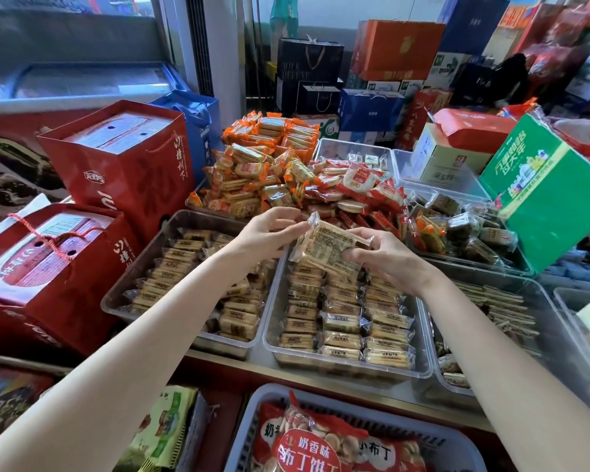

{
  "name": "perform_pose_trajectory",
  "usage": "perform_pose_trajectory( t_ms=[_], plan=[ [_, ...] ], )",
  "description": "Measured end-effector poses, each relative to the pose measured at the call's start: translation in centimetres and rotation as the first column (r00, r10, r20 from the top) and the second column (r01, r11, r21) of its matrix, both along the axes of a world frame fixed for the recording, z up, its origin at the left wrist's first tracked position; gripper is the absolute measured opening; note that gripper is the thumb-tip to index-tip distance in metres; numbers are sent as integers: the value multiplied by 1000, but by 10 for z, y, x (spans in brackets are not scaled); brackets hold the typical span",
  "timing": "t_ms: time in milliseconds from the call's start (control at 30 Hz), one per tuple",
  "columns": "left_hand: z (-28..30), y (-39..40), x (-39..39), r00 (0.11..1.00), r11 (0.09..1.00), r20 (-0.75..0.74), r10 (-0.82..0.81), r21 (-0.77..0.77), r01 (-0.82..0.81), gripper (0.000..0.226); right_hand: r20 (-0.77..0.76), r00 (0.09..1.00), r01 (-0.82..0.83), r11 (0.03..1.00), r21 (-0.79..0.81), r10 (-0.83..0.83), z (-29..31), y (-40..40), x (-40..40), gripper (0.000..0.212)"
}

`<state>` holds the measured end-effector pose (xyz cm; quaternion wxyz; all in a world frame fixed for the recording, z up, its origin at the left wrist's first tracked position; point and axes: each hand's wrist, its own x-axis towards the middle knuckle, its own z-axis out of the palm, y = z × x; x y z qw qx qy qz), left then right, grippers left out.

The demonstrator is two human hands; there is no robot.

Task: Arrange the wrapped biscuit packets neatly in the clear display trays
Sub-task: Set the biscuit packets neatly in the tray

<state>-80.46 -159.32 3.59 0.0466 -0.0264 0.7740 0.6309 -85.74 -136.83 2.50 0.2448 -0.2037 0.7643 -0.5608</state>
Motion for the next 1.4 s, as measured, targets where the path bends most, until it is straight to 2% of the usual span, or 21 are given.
perform_pose_trajectory(
  t_ms=[33, 67, 133, 200, 300, 333, 400, 500, 667, 733, 767, 867, 967, 1100, 1267, 1400],
  plan=[
    [-1, 1, 1, 998, 999, 43, -48, 15, 47, 60, -9, 1000, 11, 1000, -4, -11, 1, -1, 0, 56],
    [-2, 4, 2, 994, 996, 60, -87, -15, 88, 67, -29, 999, 31, 1000, 2, -31, 3, -4, 0, 53],
    [-6, 9, 3, 995, 993, 47, -93, -63, 96, 58, -81, 993, 83, 996, -17, -84, 5, -9, 3, 46],
    [-9, 11, 3, 997, 997, 53, -56, 49, 53, 46, -83, 982, 155, 979, -131, -167, 6, -15, 6, 34],
    [-12, 5, 1, 994, 964, 86, -75, 263, 50, 39, 31, 962, 267, 909, -321, -272, 9, -19, 9, 22],
    [-12, 3, 0, 993, 960, 92, -75, 277, 47, 39, 33, 953, 295, 896, -333, -301, 10, -20, 9, 17],
    [-12, 1, 0, 994, 966, 90, -70, 254, 45, 39, -71, 919, 360, 900, -246, -388, 11, -24, 8, 8],
    [-13, 2, -1, 994, 971, 87, -64, 234, 42, 36, -152, 875, 433, 884, -176, -459, 12, -30, 7, 11],
    [-13, 2, -3, 988, 961, 145, -45, 277, 3, 65, -266, 852, 447, 891, -77, -450, 13, -35, 7, 14],
    [-14, 2, -3, 988, 960, 150, -42, 281, -2, 63, -193, 876, 427, 897, -111, -441, 13, -33, 9, 10],
    [-15, 0, -3, 988, 960, 148, -35, 280, -8, 60, -110, 903, 400, 905, -143, -416, 14, -30, 10, 7],
    [-16, -4, -2, 989, 953, 147, -6, 300, -39, 46, 123, 960, 271, 949, -163, -253, 15, -21, 14, 6],
    [-16, -5, -3, 988, 944, 155, 0, 325, -51, 39, 160, 960, 251, 958, -137, -229, 12, -19, 17, 11],
    [-13, -7, -6, 986, 938, 169, -1, 342, -57, 47, 219, 942, 297, 936, -190, -254, 10, -20, 17, 8],
    [-13, -9, -5, 993, 947, 116, -31, 322, -8, 36, 186, 958, 253, 950, -181, -219, 15, -19, 13, 10],
    [-16, -7, -1, 1000, 966, 22, -11, 257, 5, 48, 62, 956, 293, 952, -90, -288, 9, -19, 11, 10]
  ],
)
